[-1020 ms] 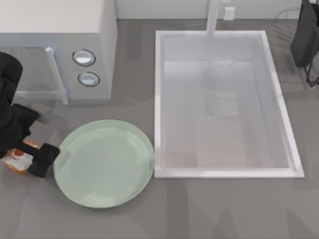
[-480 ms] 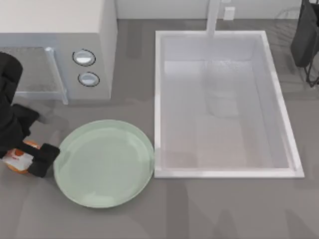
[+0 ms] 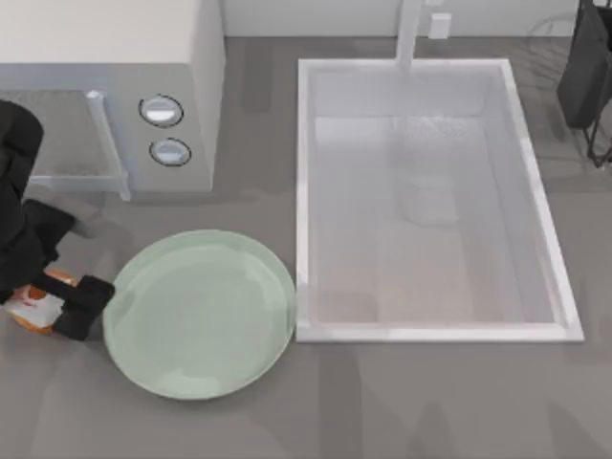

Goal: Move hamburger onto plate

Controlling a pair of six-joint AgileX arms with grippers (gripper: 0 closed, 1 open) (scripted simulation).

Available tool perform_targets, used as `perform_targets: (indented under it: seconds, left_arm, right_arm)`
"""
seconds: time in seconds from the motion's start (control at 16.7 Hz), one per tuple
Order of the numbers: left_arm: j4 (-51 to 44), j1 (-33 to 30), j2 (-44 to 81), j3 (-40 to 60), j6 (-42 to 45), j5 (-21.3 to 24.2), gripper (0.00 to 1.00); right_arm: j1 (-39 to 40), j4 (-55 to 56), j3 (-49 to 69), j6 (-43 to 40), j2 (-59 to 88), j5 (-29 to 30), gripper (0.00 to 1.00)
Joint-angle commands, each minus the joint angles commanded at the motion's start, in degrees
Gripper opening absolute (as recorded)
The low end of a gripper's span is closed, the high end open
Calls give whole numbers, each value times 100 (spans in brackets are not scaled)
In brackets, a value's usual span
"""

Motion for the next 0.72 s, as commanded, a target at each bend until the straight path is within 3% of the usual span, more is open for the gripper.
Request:
perform_targets:
  seconds: [0.36, 0.42, 0.72]
  left_arm:
    - [0, 0, 0, 0, 0, 0, 0]
    - [-493, 47, -466, -53, 8, -88, 0]
    - [-1155, 233, -475, -48, 86, -393, 0]
  right_arm:
    - [0, 0, 0, 0, 0, 0, 100]
    - [0, 0, 0, 0, 0, 0, 100]
    - [0, 0, 0, 0, 0, 0, 100]
